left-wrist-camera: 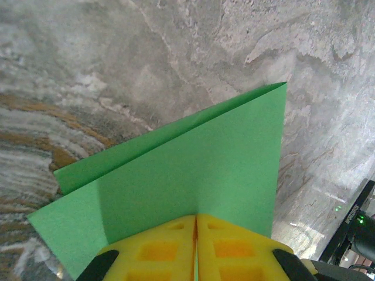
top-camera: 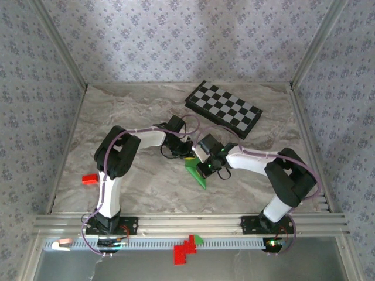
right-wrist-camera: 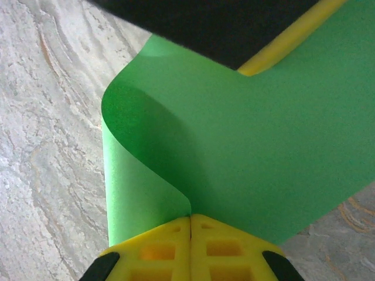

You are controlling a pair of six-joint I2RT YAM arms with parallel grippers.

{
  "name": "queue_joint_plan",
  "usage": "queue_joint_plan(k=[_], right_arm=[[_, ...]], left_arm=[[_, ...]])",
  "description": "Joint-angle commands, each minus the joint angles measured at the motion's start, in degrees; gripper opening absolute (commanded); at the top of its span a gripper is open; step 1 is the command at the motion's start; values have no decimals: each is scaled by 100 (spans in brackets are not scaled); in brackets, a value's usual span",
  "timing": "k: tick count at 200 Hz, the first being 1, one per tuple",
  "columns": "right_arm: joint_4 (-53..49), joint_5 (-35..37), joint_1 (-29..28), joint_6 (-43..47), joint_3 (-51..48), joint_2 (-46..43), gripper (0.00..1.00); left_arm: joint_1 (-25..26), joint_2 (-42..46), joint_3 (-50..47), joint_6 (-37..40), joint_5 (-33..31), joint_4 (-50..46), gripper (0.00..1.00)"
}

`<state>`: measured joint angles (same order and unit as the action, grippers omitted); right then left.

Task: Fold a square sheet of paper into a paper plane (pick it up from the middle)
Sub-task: Third fold the triangle at the center of the table.

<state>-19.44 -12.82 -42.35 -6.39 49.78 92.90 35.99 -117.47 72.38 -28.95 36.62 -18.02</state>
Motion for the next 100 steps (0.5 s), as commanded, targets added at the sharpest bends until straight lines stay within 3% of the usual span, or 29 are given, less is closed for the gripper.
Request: queue_joint_plan(k=[1,100], right_arm=[[-78,85,57,68,120,70,7],[-155,69,130,7,26,-30,6]], left_arm=[[8,-230,24,72,-103,-298,9],[8,-241,31,74,-111,-311,9]])
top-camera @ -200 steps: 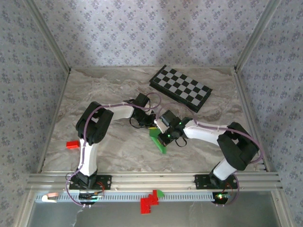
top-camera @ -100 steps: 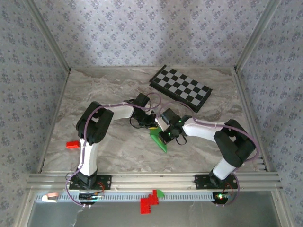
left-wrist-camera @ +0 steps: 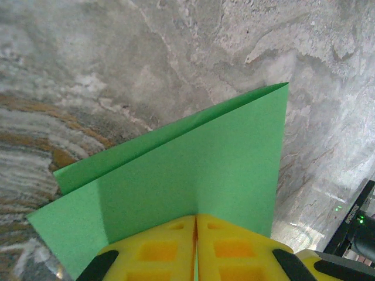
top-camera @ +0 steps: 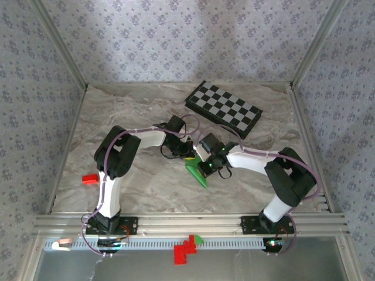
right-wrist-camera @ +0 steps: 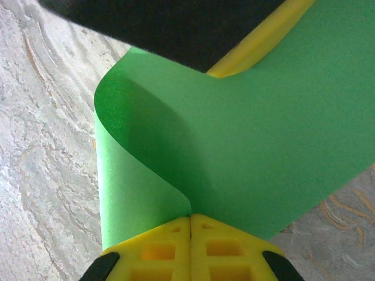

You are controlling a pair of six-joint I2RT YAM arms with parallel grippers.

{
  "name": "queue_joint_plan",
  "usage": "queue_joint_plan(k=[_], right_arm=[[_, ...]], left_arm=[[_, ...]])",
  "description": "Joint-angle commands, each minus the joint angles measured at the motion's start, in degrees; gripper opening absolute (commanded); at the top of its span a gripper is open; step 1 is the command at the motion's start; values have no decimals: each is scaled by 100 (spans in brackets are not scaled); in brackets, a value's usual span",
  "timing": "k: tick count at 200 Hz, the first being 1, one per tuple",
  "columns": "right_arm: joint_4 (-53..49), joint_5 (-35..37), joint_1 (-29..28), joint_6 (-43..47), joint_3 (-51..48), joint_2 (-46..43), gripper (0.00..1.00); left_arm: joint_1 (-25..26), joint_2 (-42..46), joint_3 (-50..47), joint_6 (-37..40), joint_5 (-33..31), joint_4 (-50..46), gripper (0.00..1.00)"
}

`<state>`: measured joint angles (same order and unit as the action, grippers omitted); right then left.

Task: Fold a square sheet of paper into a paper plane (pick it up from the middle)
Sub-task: Third fold the triangle at the center of the table.

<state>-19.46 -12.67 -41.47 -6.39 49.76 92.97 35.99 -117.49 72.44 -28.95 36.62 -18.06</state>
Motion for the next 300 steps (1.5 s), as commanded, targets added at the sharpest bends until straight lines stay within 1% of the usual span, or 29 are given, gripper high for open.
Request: queue_joint_plan(k=[1,113,300], right_arm=[[-158,54,43,7,27,-35,6],[-183,-26,79,-159,-206,-279,6],[36,-96,146,-152,18,96,6]], left_arm=[[6,-239,24,74,-111,-309,9],[13,-239,43,82,-127,-329,9],[12,-229,23,89,-111,-323,9]])
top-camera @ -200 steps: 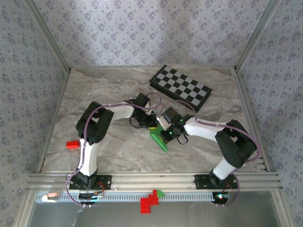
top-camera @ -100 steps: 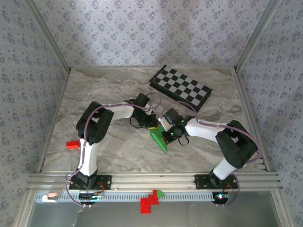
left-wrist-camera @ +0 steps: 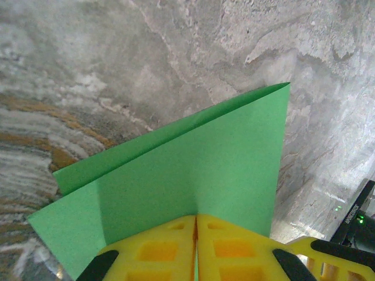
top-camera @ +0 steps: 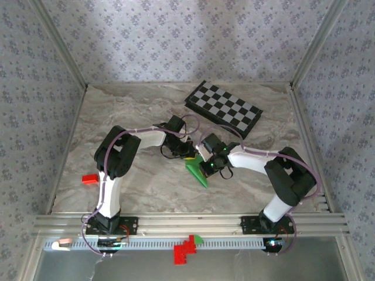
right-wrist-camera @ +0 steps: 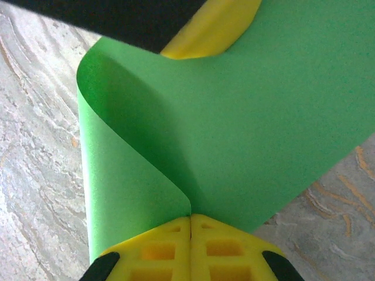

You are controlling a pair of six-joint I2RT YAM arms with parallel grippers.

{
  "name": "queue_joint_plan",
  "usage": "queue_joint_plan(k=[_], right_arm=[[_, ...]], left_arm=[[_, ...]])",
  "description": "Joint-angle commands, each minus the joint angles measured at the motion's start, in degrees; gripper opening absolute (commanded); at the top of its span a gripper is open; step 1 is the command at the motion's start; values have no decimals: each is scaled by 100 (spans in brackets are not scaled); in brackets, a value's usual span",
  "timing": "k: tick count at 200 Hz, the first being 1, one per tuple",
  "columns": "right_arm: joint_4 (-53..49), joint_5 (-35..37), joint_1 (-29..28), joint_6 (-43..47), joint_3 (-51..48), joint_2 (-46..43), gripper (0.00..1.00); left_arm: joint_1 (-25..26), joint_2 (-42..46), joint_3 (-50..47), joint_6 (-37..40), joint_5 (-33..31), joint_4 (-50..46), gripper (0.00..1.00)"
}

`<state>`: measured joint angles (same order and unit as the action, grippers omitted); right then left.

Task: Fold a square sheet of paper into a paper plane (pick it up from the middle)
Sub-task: Third fold the triangle at the center of the table.

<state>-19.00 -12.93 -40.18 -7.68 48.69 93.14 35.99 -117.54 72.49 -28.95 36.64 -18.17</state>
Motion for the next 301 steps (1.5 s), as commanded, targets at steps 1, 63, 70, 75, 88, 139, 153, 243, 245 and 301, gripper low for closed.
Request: queue_joint_plan(k=[1,63,70,75,88,139,153,243,245,301], right_arm=[[-9,-70,18,-23,129,76,6],[-22,-78,12,-58,80,90,6],[-22,-84,11,-67,77,99,6],[-21,-92,11,-73,69,105,6],[-26,-91,4,-92,54,100,6],[54,-175,-11,-264,-76,7,6],[98,-222,-35,-295,-69,-30,6],[-2,-145,-17,-277,-52,59,5],[5,-141,-16,-277,-52,62,5],[0,-94,41,-302,-105,166,5]], left_arm=[[13,-225,15,90,-113,-311,9],[7,-234,26,82,-114,-318,9],[13,-235,25,82,-113,-317,9],[11,-235,27,82,-113,-317,9],[14,-226,21,82,-114,-317,9],[18,-226,20,74,-114,-314,10],[26,-215,23,74,-111,-314,9],[31,-190,15,82,-129,-327,10],[31,-191,19,87,-126,-325,10],[31,-172,37,67,-132,-326,10]])
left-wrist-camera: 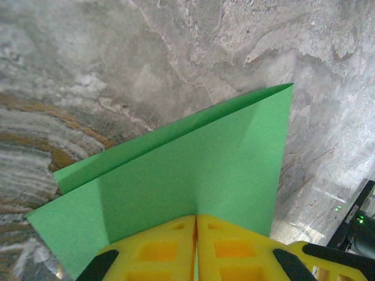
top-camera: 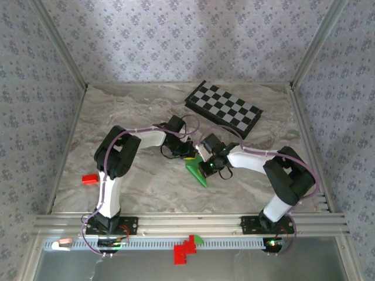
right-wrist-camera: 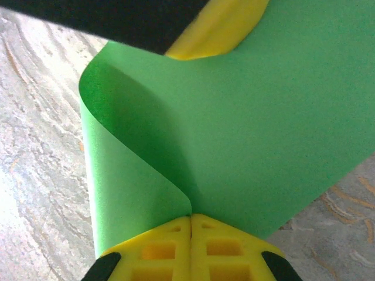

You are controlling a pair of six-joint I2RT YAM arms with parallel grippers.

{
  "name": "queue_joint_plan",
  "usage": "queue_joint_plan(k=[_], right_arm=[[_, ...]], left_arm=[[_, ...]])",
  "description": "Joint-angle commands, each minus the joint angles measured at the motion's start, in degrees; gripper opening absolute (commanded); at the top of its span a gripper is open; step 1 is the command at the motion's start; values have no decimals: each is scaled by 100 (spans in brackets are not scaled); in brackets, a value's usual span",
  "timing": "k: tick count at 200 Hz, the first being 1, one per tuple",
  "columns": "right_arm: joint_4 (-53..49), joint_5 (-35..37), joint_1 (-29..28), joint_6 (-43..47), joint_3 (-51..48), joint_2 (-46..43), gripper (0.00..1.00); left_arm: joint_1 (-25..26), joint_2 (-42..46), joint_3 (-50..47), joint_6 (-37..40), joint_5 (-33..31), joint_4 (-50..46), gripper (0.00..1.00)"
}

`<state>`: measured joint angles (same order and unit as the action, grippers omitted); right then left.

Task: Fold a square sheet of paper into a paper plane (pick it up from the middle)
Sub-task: Third fold the triangle at the center of the table.

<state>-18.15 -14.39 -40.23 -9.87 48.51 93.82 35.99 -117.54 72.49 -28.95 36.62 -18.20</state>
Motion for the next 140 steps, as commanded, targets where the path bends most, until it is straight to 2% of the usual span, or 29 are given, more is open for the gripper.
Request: queue_joint_plan(k=[1,68,90,118,140], right_arm=[[-86,53,47,-89,-92,98,5],[4,64,83,-341,-328,84,4],[28,51,92,-424,-382,100,4],[76,51,133,-489,-399,113,4],[97,62,172,-507,-353,178,3]], left_arm=[[27,-168,37,66,-125,-320,11],[12,-8,284,-93,-155,-336,18],[-48,128,398,-146,-223,-389,24],[-191,425,404,-212,-334,-377,32],[-304,788,157,-266,-489,-348,33]])
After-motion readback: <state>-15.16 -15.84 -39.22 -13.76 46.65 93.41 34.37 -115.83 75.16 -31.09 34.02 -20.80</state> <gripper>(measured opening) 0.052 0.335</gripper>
